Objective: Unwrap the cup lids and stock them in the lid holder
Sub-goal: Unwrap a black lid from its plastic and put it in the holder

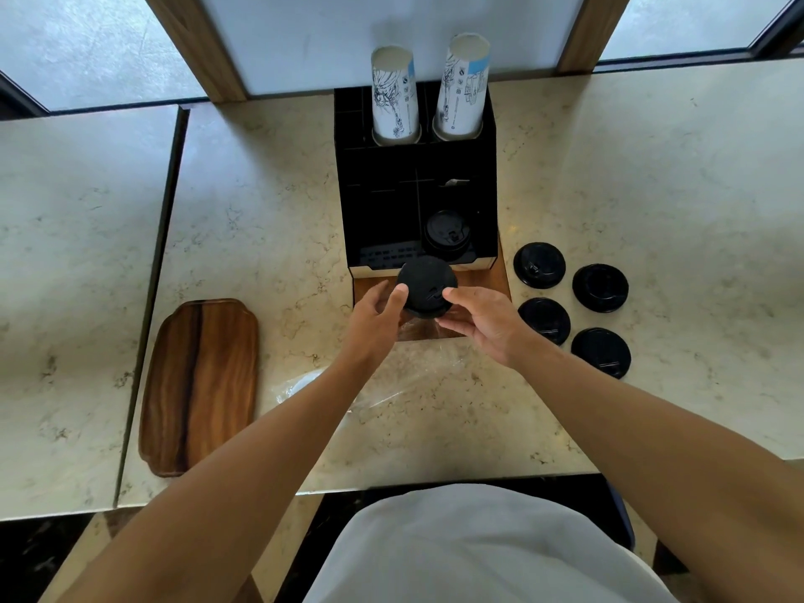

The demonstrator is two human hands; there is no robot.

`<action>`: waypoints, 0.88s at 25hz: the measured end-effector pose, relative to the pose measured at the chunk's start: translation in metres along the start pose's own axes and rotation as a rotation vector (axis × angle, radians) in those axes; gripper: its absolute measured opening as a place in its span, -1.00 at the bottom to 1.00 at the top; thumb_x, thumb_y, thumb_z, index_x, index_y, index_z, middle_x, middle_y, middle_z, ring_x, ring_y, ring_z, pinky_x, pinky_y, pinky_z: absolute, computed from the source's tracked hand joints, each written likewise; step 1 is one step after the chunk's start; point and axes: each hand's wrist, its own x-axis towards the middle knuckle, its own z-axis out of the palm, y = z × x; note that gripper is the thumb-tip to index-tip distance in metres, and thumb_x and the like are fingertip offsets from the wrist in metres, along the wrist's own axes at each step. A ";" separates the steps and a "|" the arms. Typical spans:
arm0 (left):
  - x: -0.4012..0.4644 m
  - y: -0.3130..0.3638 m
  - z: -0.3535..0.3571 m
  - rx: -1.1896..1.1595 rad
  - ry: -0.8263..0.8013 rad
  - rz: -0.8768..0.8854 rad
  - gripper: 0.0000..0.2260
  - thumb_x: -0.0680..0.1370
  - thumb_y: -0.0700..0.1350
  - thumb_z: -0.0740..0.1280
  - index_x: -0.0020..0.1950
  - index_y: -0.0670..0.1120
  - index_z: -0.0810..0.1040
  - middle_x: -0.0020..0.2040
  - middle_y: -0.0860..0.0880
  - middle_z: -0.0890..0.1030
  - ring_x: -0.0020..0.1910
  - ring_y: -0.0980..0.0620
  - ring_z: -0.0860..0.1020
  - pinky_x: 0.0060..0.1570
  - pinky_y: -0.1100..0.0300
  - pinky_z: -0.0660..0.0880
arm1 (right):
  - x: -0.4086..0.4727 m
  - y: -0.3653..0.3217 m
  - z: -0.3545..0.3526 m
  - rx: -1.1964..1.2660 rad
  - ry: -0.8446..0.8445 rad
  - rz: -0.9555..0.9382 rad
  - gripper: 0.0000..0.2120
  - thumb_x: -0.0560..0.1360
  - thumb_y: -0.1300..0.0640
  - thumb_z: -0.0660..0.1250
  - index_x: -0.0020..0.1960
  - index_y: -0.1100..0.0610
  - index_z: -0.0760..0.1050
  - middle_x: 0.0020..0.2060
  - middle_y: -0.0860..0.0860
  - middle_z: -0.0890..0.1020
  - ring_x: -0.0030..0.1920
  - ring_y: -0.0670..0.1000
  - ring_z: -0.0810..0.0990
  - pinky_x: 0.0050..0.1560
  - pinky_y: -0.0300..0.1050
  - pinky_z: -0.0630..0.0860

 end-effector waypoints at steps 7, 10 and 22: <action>-0.017 -0.034 -0.005 0.485 -0.197 0.125 -0.11 0.49 0.53 0.10 0.65 0.02 0.06 0.63 -0.08 0.23 0.54 -0.03 0.26 0.44 -0.07 0.30 | 0.014 -0.021 -0.004 0.182 0.118 -0.034 -0.70 0.56 0.22 0.44 0.25 0.32 0.56 0.12 0.24 0.71 0.14 0.18 0.72 0.25 0.13 0.62; -0.022 -0.053 -0.023 0.932 -0.308 0.307 -0.05 0.44 0.58 0.08 0.65 0.03 -0.04 0.65 -0.09 0.16 0.60 -0.11 0.13 0.53 -0.09 0.09 | 0.024 -0.035 -0.003 0.164 0.169 -0.108 -0.70 0.56 0.22 0.45 0.25 0.30 0.56 0.13 0.24 0.70 0.12 0.17 0.72 0.24 0.12 0.63; -0.025 -0.101 -0.056 1.228 -0.299 0.401 -0.10 0.51 0.45 0.12 0.64 0.10 -0.27 0.65 -0.16 0.15 0.60 -0.19 0.17 0.59 -0.15 0.03 | 0.080 -0.066 0.018 -0.125 0.469 -0.144 -0.84 0.53 0.03 0.49 -0.15 0.05 0.56 -0.13 0.07 0.69 -0.05 0.06 0.75 0.15 0.05 0.67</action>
